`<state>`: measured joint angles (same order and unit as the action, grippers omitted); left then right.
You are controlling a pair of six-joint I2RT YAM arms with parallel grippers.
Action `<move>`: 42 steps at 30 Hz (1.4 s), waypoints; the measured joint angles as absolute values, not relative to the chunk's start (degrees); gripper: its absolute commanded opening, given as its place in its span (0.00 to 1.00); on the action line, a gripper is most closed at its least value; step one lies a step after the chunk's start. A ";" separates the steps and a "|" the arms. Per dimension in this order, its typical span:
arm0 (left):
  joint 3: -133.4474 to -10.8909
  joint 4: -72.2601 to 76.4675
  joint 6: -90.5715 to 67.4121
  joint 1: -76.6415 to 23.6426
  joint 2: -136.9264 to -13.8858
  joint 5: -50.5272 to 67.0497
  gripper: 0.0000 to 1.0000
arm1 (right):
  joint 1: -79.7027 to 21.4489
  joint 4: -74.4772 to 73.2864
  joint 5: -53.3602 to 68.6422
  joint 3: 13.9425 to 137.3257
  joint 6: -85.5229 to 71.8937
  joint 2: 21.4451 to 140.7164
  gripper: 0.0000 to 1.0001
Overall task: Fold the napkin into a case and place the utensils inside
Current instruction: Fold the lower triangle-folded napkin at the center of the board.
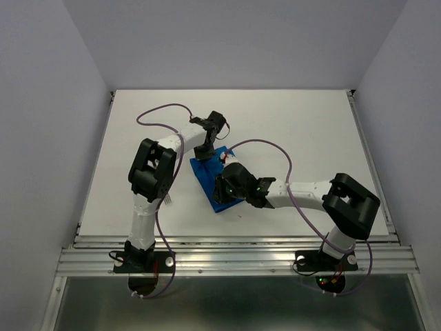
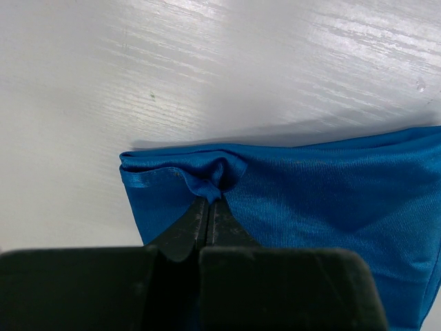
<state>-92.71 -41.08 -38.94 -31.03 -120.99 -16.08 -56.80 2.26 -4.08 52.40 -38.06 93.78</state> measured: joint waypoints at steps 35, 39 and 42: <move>-93.56 -44.58 -38.46 -31.03 -119.11 -20.75 0.47 | -57.04 8.27 -3.84 52.42 -40.36 103.09 0.17; -94.48 -46.37 -38.46 -30.98 -116.46 -22.96 0.47 | -57.04 8.58 -3.75 52.34 -40.36 103.09 0.17; -94.48 -47.09 -38.44 -30.70 -113.97 -24.10 0.47 | -57.04 8.67 -3.57 52.27 -40.36 103.09 0.17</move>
<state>-94.48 -47.09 -38.44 -30.70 -113.97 -24.10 -57.04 8.67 -3.57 52.27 -40.36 103.09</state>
